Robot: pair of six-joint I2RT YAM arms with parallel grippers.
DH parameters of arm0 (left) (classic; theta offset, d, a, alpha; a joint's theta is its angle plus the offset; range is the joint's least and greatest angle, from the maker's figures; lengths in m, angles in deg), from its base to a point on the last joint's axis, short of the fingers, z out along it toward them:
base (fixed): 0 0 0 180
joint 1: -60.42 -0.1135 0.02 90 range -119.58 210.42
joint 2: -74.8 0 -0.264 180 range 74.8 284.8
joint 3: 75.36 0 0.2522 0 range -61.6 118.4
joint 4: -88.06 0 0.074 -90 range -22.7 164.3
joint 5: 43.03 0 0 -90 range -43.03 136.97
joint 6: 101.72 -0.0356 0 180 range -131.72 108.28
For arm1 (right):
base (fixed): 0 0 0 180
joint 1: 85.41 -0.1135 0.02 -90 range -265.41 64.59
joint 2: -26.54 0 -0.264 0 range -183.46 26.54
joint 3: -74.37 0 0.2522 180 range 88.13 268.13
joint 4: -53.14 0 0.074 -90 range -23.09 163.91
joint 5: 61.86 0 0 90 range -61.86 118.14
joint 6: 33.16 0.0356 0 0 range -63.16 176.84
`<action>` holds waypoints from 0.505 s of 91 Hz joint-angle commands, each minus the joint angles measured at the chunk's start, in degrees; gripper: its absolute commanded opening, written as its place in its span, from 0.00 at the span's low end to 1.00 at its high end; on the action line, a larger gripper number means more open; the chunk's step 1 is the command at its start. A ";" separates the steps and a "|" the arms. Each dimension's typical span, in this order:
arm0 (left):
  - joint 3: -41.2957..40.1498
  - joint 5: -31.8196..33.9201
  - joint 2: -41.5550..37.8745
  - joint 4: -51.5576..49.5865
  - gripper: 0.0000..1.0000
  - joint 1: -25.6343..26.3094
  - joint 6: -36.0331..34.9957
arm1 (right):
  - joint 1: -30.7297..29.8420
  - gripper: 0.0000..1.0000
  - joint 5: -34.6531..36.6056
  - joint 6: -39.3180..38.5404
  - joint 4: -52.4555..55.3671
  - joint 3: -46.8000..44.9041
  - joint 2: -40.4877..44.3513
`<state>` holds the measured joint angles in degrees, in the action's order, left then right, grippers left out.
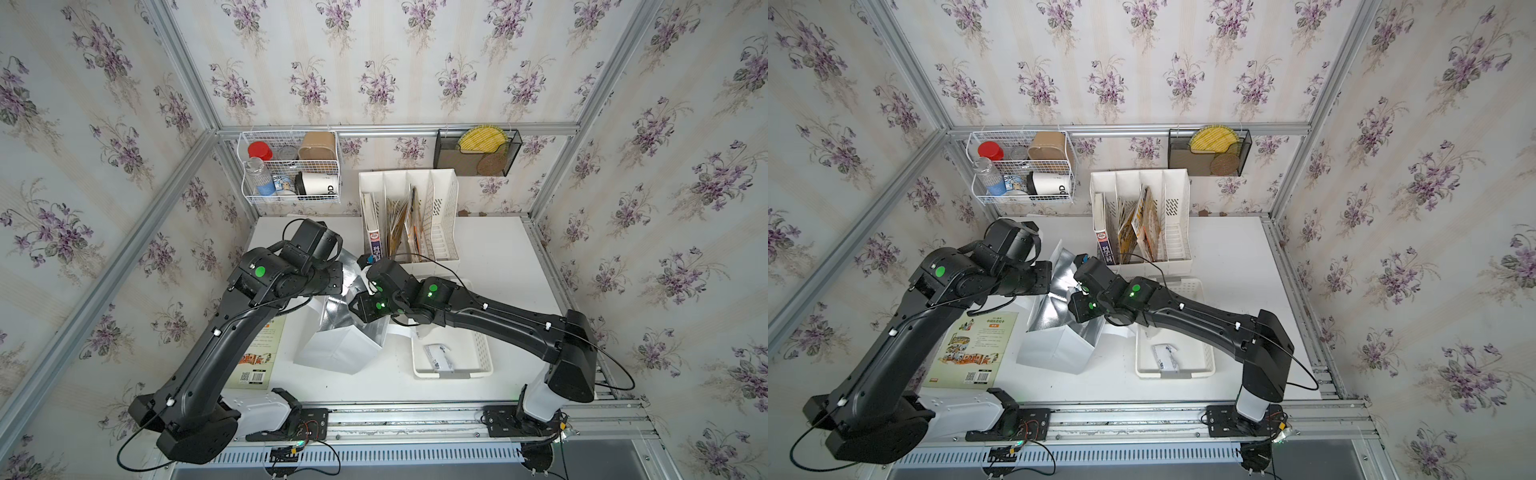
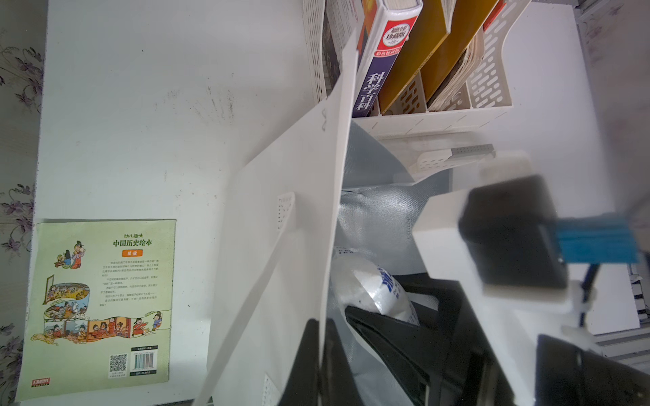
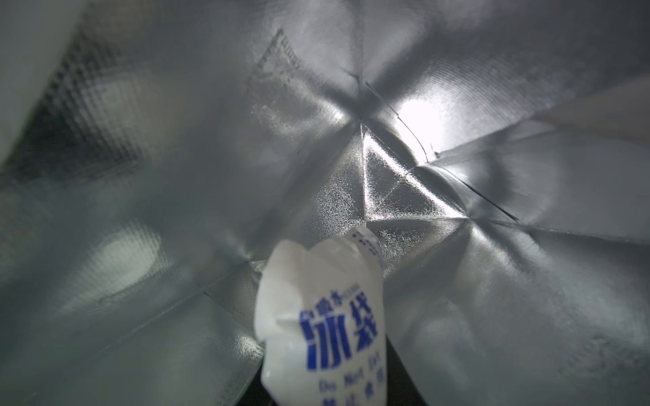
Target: Place the ice pack in the delivery bag
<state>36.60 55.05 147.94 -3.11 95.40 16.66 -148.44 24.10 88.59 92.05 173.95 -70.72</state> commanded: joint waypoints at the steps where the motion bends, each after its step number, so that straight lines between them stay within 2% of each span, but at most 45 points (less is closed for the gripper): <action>1: -0.10 0.27 -0.26 0.88 0.00 0.00 0.01 | -0.07 0.41 -0.79 0.00 -3.16 0.48 0.00; 9: -0.19 0.43 -0.59 0.93 0.00 0.00 0.10 | -0.07 0.49 -0.68 0.13 -3.77 0.29 0.58; 16: -0.05 0.85 -0.69 0.96 0.00 0.00 0.12 | -0.07 0.65 -0.58 0.29 -4.07 0.31 1.30; 24: -0.21 0.98 -0.99 1.27 0.00 0.02 0.05 | -0.02 0.77 -0.03 0.42 -4.25 0.31 2.56; 35: -0.46 1.61 -1.25 1.69 0.00 0.00 0.01 | -0.08 0.81 2.26 0.68 -4.04 -0.58 6.27; 46: -0.68 1.84 -1.21 1.67 0.00 0.00 0.06 | -0.04 0.82 8.05 1.17 -3.27 -3.61 12.99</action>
<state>36.11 55.73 146.85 -2.85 95.40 16.69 -148.46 26.22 88.85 89.10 172.25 -62.67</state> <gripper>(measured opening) 0.063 0.823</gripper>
